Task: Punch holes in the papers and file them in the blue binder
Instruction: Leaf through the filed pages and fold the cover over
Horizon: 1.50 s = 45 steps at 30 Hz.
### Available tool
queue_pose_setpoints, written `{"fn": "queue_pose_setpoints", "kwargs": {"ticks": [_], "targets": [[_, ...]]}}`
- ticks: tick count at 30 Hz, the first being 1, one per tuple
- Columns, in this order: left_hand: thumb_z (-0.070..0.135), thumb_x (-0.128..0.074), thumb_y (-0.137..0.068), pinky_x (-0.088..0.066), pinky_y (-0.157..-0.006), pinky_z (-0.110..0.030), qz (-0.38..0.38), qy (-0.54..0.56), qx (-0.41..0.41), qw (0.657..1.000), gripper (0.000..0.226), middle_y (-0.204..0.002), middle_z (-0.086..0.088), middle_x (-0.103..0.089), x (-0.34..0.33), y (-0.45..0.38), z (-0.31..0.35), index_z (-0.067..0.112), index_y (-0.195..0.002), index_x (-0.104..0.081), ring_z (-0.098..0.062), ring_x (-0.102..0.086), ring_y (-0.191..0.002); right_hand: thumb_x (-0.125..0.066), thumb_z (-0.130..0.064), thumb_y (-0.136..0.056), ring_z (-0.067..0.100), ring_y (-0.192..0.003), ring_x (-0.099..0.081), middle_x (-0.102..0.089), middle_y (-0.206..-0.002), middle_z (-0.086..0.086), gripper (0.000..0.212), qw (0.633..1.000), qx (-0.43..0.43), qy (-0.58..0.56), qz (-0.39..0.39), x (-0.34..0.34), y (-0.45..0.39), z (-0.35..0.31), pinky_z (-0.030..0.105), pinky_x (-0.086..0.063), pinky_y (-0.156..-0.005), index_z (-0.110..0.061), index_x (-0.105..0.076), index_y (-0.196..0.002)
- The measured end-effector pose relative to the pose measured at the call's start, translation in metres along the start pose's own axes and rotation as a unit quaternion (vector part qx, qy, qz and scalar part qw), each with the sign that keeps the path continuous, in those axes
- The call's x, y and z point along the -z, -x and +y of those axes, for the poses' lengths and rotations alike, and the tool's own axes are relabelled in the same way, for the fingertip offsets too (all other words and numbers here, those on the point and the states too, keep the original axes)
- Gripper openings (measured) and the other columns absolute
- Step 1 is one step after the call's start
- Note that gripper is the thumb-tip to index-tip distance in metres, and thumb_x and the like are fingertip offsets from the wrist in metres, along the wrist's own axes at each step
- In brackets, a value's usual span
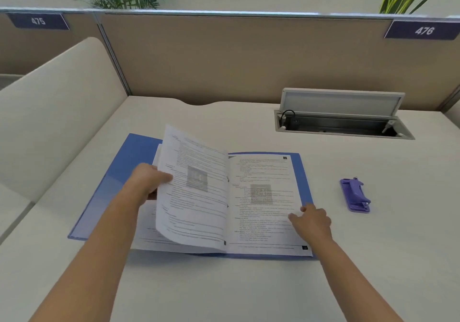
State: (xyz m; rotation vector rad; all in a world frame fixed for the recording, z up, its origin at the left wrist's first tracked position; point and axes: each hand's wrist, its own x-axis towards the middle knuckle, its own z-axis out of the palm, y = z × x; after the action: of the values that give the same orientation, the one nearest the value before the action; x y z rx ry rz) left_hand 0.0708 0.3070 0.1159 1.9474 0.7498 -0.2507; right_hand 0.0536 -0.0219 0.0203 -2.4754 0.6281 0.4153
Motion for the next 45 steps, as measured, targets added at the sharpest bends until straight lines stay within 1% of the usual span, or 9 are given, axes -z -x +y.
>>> {"fn": "queue_pose_setpoints", "kwargs": {"ticks": [5,11,15,17,22,28,34,40,45], "targets": [[0.013,-0.069,-0.08,-0.053,-0.088,-0.051,0.072,-0.11,0.031,0.991,0.025,-0.096,-0.025,-0.066,0.014,-0.029,-0.021,-0.007,-0.093,-0.062,-0.042,-0.065,-0.094,-0.059,-0.037,-0.087,0.032,-0.122,-0.04,-0.042,-0.131,0.016,0.055,1.0,-0.008,0.011,-0.004,-0.007,0.001,0.0,0.036,-0.042,-0.09,-0.01,-0.04,-0.131],[0.013,-0.065,-0.081,-0.044,-0.062,-0.032,0.1,-0.18,0.026,0.978,0.015,-0.086,-0.019,-0.066,0.016,-0.037,-0.037,-0.001,-0.086,-0.064,-0.033,-0.062,-0.078,-0.064,-0.032,-0.084,0.033,-0.121,-0.042,-0.04,-0.131,0.017,0.058,1.0,-0.003,0.005,-0.017,-0.008,-0.002,-0.005,0.033,-0.042,-0.09,-0.008,-0.038,-0.13],[0.005,-0.058,-0.081,-0.033,-0.055,-0.025,0.163,-0.194,0.008,0.967,0.018,-0.07,-0.011,-0.054,0.011,-0.036,-0.046,0.008,-0.066,-0.05,-0.027,-0.049,-0.064,-0.057,-0.017,-0.088,0.026,-0.09,-0.052,-0.051,-0.121,0.018,0.037,0.999,0.025,-0.045,-0.003,-0.007,-0.006,-0.002,0.029,-0.042,-0.07,-0.004,-0.045,-0.121],[0.0,-0.053,-0.083,-0.035,-0.059,-0.029,0.208,-0.2,-0.022,0.957,0.009,-0.081,-0.014,-0.055,0.007,-0.033,-0.048,0.008,-0.08,-0.054,-0.029,-0.05,-0.071,-0.053,-0.01,-0.09,0.023,-0.082,-0.05,-0.058,-0.116,0.017,0.029,0.996,0.04,-0.077,0.021,-0.005,-0.007,0.0,0.027,-0.039,-0.066,-0.002,-0.047,-0.117],[0.004,-0.055,-0.085,-0.045,-0.077,-0.042,0.266,-0.173,-0.135,0.939,0.045,-0.122,-0.019,-0.058,-0.011,-0.019,-0.047,0.007,-0.13,-0.048,-0.037,-0.052,-0.112,-0.055,-0.014,-0.09,0.026,-0.084,-0.056,-0.066,-0.109,0.017,0.021,0.991,0.034,-0.126,0.035,0.009,-0.013,0.003,0.028,-0.038,-0.067,0.001,-0.061,-0.104],[0.016,-0.061,-0.086,-0.049,-0.071,-0.031,0.035,-0.014,-0.133,0.99,0.021,-0.101,-0.007,-0.066,-0.075,0.016,-0.017,0.011,-0.107,-0.06,-0.02,-0.059,-0.084,-0.059,-0.025,-0.086,0.023,-0.066,-0.049,-0.055,-0.074,0.024,0.026,0.978,0.051,-0.203,0.002,0.02,-0.011,-0.018,0.032,-0.038,-0.063,-0.009,-0.05,-0.068],[0.042,-0.054,-0.09,-0.055,-0.067,-0.027,-0.15,0.087,-0.085,0.981,0.035,-0.096,-0.009,-0.068,-0.122,0.047,0.015,0.009,-0.103,-0.06,-0.018,-0.065,-0.079,-0.061,-0.032,-0.086,0.015,-0.06,-0.047,-0.052,-0.061,-0.005,0.034,0.979,0.144,-0.145,0.003,0.023,0.026,-0.062,0.028,-0.035,-0.058,-0.017,-0.049,-0.058],[0.024,-0.062,-0.081,-0.061,-0.068,-0.043,-0.06,0.008,-0.114,0.992,0.023,-0.064,-0.012,-0.064,-0.124,0.043,0.026,0.005,-0.069,-0.058,-0.029,-0.066,-0.061,-0.061,-0.044,-0.085,0.008,-0.055,-0.043,-0.05,-0.059,-0.009,0.034,0.962,0.229,-0.136,-0.054,0.005,0.061,-0.089,0.024,-0.035,-0.053,-0.021,-0.051,-0.061],[0.013,-0.059,-0.079,-0.059,-0.075,-0.049,-0.017,-0.008,-0.088,0.996,0.015,-0.087,-0.015,-0.073,-0.083,0.02,0.015,0.001,-0.078,-0.068,-0.034,-0.07,-0.082,-0.057,-0.055,-0.084,0.012,-0.069,-0.058,-0.062,-0.075,-0.006,0.036,0.956,0.215,-0.179,-0.089,0.01,0.062,-0.08,0.026,-0.043,-0.063,-0.022,-0.053,-0.069]]}}
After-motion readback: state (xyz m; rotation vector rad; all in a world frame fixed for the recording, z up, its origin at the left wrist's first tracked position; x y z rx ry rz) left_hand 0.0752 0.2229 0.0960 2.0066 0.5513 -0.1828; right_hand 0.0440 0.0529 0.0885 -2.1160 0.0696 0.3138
